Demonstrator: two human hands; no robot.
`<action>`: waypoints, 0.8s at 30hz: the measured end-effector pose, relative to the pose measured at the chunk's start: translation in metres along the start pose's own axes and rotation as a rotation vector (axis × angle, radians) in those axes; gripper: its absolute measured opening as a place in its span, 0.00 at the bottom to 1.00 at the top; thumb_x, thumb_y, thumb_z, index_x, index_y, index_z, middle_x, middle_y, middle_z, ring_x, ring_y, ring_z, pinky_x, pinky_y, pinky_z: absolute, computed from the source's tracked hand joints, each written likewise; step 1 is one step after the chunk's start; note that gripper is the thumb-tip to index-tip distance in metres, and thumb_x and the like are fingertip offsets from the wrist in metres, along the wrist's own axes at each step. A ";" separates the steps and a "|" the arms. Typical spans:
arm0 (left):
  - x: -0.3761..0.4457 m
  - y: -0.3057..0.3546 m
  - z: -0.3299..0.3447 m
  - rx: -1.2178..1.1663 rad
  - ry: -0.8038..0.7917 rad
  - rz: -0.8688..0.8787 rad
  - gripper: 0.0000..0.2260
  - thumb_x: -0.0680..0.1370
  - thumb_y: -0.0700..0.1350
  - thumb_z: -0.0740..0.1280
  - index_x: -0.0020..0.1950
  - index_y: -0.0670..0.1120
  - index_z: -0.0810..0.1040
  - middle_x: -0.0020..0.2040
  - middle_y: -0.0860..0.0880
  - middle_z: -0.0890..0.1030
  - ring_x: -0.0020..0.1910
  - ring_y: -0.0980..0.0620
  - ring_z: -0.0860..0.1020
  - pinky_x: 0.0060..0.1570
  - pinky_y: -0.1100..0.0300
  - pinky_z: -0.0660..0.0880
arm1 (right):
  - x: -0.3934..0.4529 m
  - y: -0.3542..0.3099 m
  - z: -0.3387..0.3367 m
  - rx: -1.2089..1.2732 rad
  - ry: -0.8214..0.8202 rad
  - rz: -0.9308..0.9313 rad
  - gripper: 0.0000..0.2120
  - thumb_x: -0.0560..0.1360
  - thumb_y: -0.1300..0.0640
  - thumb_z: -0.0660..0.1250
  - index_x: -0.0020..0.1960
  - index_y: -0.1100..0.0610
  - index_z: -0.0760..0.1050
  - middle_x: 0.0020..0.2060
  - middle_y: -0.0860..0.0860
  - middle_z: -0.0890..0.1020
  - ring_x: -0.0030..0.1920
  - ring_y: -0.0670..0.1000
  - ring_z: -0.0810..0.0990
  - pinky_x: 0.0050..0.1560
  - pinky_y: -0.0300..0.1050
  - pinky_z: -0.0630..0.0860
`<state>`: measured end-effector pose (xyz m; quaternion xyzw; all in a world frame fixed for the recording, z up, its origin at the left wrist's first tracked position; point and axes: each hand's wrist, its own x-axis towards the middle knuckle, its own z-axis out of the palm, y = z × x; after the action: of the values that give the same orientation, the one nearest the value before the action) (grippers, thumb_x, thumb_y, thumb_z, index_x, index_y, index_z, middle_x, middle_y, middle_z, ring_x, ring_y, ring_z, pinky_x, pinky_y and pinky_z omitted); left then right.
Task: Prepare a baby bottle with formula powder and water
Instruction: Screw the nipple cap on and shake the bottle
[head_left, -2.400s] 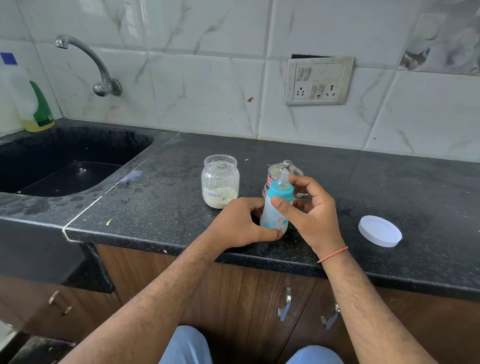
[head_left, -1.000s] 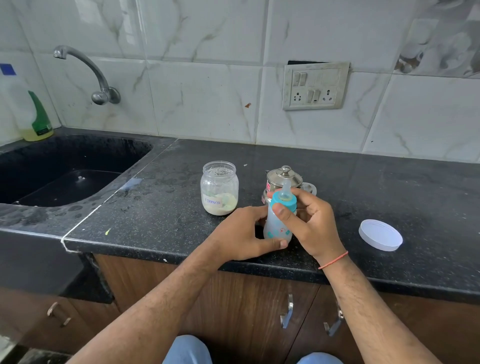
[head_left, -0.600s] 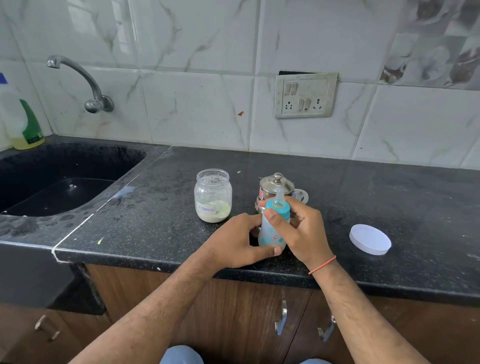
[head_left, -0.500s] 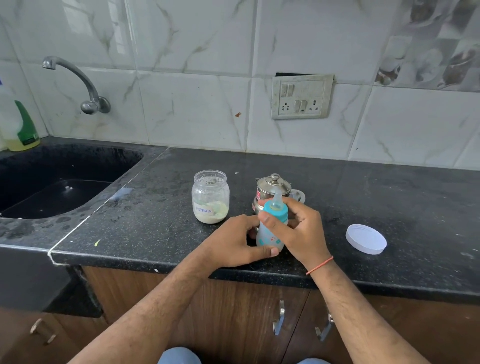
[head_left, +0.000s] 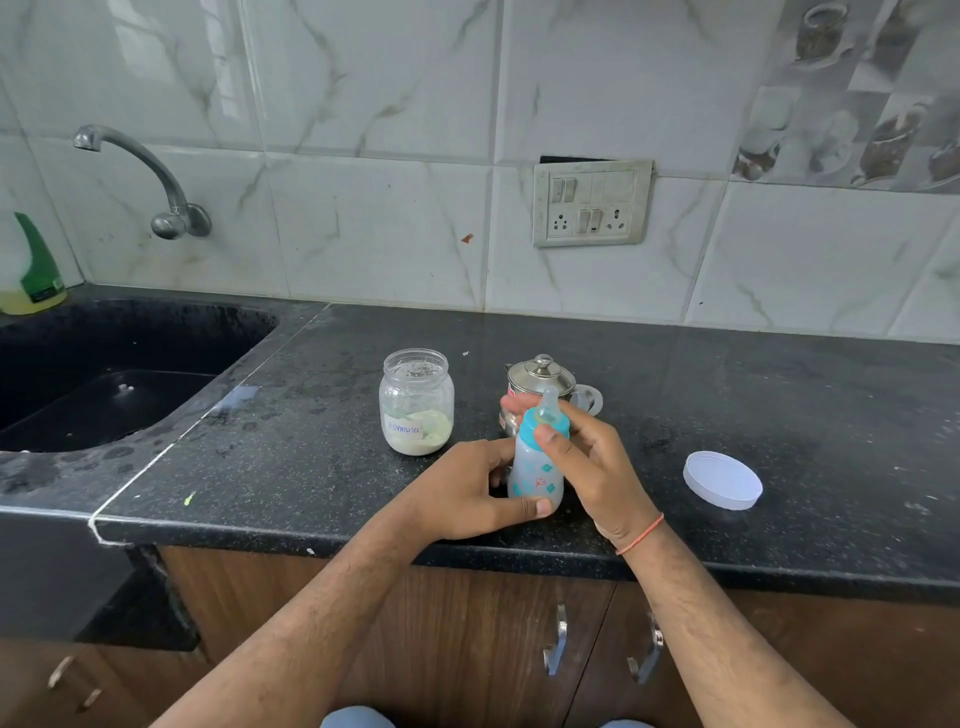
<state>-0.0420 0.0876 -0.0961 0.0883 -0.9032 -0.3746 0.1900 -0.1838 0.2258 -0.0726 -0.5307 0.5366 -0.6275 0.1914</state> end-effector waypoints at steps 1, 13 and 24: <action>0.000 -0.001 0.000 -0.003 0.004 -0.003 0.10 0.78 0.53 0.81 0.55 0.59 0.83 0.42 0.59 0.84 0.38 0.61 0.76 0.44 0.64 0.72 | 0.000 0.000 -0.001 0.015 -0.037 0.013 0.20 0.82 0.55 0.66 0.71 0.62 0.78 0.66 0.54 0.85 0.69 0.56 0.82 0.68 0.53 0.80; 0.002 0.005 0.001 0.072 0.035 -0.018 0.15 0.79 0.48 0.81 0.51 0.64 0.77 0.38 0.77 0.80 0.38 0.72 0.78 0.41 0.75 0.69 | -0.001 -0.004 0.003 0.019 0.029 0.044 0.19 0.82 0.53 0.68 0.70 0.59 0.79 0.64 0.53 0.86 0.66 0.54 0.84 0.66 0.55 0.82; -0.001 0.004 0.002 0.017 0.039 -0.015 0.11 0.79 0.49 0.81 0.55 0.58 0.81 0.40 0.74 0.82 0.39 0.71 0.79 0.43 0.75 0.70 | -0.003 -0.001 0.008 -0.083 0.141 0.015 0.14 0.80 0.48 0.73 0.64 0.50 0.83 0.56 0.50 0.89 0.56 0.56 0.88 0.58 0.63 0.84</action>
<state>-0.0422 0.0920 -0.0946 0.1040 -0.9017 -0.3665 0.2042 -0.1757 0.2246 -0.0744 -0.4887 0.5783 -0.6389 0.1359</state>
